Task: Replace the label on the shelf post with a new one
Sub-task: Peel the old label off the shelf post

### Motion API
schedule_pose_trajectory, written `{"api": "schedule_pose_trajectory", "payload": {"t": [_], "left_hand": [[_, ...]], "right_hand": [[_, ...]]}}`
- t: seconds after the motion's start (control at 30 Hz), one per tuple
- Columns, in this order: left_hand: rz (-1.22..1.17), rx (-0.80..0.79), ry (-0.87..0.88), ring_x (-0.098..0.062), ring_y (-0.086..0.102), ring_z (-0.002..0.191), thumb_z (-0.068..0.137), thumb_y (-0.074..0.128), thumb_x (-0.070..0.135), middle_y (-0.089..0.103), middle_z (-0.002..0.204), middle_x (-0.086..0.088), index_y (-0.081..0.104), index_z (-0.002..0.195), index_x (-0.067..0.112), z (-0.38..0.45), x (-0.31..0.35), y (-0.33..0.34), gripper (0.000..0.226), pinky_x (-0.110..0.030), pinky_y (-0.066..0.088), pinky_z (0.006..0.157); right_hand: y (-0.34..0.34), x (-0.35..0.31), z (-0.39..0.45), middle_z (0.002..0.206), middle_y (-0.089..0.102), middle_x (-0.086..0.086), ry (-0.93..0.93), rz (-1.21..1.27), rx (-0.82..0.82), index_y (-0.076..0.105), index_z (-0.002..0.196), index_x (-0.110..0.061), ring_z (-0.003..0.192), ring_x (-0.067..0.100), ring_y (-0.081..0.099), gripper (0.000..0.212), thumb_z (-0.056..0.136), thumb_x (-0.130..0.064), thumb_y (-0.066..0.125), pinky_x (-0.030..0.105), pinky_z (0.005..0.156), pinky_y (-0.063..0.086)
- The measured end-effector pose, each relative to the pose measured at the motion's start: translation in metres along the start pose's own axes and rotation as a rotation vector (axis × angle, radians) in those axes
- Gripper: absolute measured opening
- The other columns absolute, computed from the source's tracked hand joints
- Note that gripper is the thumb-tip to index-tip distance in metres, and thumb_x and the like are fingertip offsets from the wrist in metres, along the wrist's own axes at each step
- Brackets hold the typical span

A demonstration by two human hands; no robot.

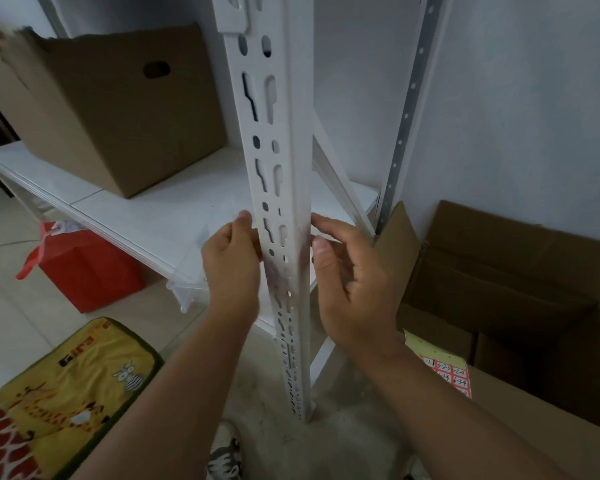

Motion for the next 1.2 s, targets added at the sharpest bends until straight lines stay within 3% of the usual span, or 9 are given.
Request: {"api": "schedule_pose_trajectory", "payload": {"t": [0.17,0.27,0.3,0.47,0.6,0.73,0.93,1.07,1.2], "left_hand": [[0.684,-0.087,0.113,-0.022,0.055,0.058,0.101,0.043,0.034,0.062,0.066,-0.006,0.054,0.061,0.01,0.04,-0.016,-0.018,0.048,-0.03,0.043,0.059],[0.991,-0.185,0.113,-0.037,0.05,0.107,0.094,0.05,0.017,0.052,0.118,-0.016,0.053,0.105,0.011,0.048,-0.033,-0.019,0.012,-0.048,0.045,0.089],[1.03,-0.212,0.08,-0.036,0.044,0.118,0.092,0.054,0.016,0.044,0.129,-0.015,0.048,0.124,0.014,0.045,-0.036,-0.019,0.033,-0.05,0.041,0.097],[0.569,-0.038,0.179,-0.015,0.053,0.06,0.101,0.037,0.03,0.057,0.067,-0.003,0.062,0.074,0.011,0.03,-0.003,-0.013,0.042,-0.028,0.043,0.064],[-0.025,-0.104,0.239,-0.006,0.062,0.09,0.085,0.036,0.016,0.061,0.105,0.0,0.053,0.101,0.024,-0.007,0.03,-0.002,0.024,-0.024,0.053,0.077],[0.079,-0.194,0.461,0.016,0.051,0.092,0.085,0.042,0.012,0.047,0.107,0.022,0.036,0.129,0.021,-0.056,0.047,0.022,0.046,-0.003,0.044,0.072],[0.226,-0.066,0.595,-0.005,0.033,0.136,0.089,0.042,0.017,0.022,0.156,-0.002,0.006,0.152,0.008,-0.057,0.045,0.03,0.074,-0.012,0.035,0.104],[0.285,-0.067,0.658,0.034,0.015,0.117,0.087,0.045,0.002,0.014,0.138,0.015,0.002,0.149,-0.007,-0.059,0.043,0.035,0.076,0.008,0.02,0.092],[0.326,-0.073,0.686,0.038,0.012,0.096,0.087,0.045,-0.004,0.022,0.134,0.002,0.003,0.146,-0.014,-0.061,0.037,0.035,0.074,0.011,0.019,0.086]], "right_hand": [[-0.002,0.016,0.001,0.102,0.065,-0.02,0.242,0.106,-0.003,0.06,0.11,-0.028,0.097,0.006,0.066,0.017,0.096,-0.027,0.049,0.025,0.08,0.057],[0.001,0.023,0.0,0.101,0.066,-0.018,0.337,0.123,-0.095,0.06,0.111,-0.027,0.097,0.005,0.065,0.018,0.097,-0.031,0.049,0.024,0.082,0.055],[0.003,0.024,-0.001,0.102,0.067,-0.016,0.358,0.135,-0.14,0.06,0.113,-0.025,0.097,0.005,0.064,0.021,0.098,-0.032,0.048,0.023,0.083,0.054],[0.012,0.016,-0.003,0.098,0.068,0.001,0.518,0.272,-0.293,0.068,0.098,-0.025,0.095,0.014,0.062,0.04,0.101,-0.042,0.031,0.025,0.083,0.051],[0.02,0.011,-0.007,0.086,0.071,-0.023,0.69,0.363,-0.416,0.068,0.082,-0.041,0.091,-0.006,0.064,0.055,0.087,-0.063,0.018,0.009,0.075,0.043],[0.022,0.007,-0.006,0.091,0.074,-0.013,0.713,0.439,-0.396,0.072,0.08,-0.04,0.092,0.0,0.068,0.062,0.088,-0.064,0.015,0.022,0.085,0.05],[0.022,0.005,-0.006,0.081,0.074,-0.018,0.725,0.504,-0.402,0.073,0.068,-0.048,0.086,-0.006,0.067,0.063,0.096,-0.055,0.017,0.018,0.079,0.051],[0.02,0.008,-0.006,0.079,0.073,-0.019,0.752,0.508,-0.406,0.073,0.067,-0.047,0.081,-0.009,0.066,0.064,0.095,-0.057,0.017,0.011,0.07,0.05],[0.021,0.008,-0.007,0.083,0.074,-0.019,0.756,0.524,-0.421,0.073,0.07,-0.049,0.085,-0.008,0.066,0.06,0.09,-0.062,0.018,0.016,0.077,0.048]]}}
Point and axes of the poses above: each hand's wrist, its own z-axis towards the middle knuckle, its own y-axis out of the palm, x = y × z, the point moved 4 cm from there along z, towards the middle knuckle
